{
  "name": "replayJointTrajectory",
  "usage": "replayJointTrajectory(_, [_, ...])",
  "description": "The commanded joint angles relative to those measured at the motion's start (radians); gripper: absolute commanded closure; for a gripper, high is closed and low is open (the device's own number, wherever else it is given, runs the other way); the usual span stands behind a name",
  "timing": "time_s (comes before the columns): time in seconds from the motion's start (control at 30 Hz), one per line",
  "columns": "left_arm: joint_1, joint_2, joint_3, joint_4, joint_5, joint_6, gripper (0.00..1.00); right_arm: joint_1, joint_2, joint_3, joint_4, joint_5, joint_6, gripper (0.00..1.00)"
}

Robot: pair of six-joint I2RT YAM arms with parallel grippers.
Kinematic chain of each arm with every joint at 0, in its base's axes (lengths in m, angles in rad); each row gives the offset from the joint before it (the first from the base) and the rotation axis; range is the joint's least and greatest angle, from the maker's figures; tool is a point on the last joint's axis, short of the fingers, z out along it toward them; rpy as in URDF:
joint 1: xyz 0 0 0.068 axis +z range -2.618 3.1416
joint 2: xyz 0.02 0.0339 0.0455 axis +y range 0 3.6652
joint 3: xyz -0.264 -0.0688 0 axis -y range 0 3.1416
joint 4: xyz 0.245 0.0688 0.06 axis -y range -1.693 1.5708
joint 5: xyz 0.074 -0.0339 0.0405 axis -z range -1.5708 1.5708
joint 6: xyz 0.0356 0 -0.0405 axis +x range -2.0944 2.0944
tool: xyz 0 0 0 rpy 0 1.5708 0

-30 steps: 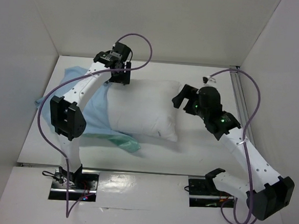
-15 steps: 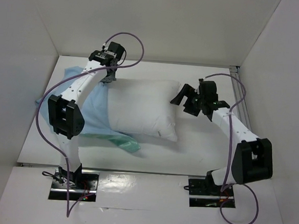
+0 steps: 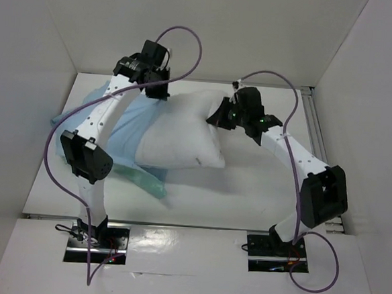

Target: Put the pillow into the pillowcase

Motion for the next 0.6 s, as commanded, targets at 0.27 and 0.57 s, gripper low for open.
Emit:
replayJointTrajectory(0.27, [-0.281,-0.165,0.162,0.429,0.713,-0.248,1.00,0.084,-0.348,0.007,0.061,0.215,-0.019,1.00])
replayJointTrajectory(0.57, [-0.353,-0.053,0.119,0.473,0.675,-0.278,1.00,0.141,-0.359,-0.516,0.210,0.396,0.225,1.00])
